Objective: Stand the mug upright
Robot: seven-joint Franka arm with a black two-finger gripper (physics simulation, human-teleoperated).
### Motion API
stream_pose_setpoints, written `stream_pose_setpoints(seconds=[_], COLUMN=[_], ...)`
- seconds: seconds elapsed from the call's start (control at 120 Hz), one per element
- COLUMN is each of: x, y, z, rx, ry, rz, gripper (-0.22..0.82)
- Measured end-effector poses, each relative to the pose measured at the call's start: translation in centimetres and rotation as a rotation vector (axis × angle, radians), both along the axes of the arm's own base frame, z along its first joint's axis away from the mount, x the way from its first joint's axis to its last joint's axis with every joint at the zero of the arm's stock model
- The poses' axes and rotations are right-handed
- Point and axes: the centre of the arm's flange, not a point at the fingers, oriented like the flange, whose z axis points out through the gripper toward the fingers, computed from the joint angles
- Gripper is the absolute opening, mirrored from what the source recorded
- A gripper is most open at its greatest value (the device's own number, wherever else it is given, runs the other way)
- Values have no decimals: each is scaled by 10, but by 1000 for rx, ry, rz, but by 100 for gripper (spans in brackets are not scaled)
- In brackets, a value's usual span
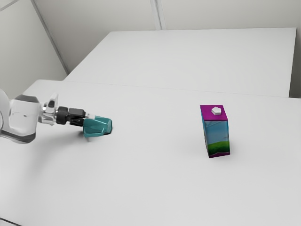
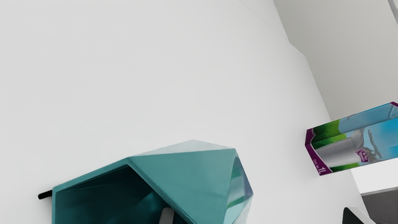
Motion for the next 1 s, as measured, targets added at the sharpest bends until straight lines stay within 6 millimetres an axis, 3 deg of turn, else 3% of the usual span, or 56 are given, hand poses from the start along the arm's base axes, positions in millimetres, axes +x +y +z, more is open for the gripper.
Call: stream_pose_setpoints(seconds=[0.167,0.675,1.0], x=[2,5,8], y=[-4,-6,-11], z=[-2,10,28], rx=[-1,17,47], ry=[-11,-54,-85], rz=[-11,-32,-52], gripper=[55,-5,-15])
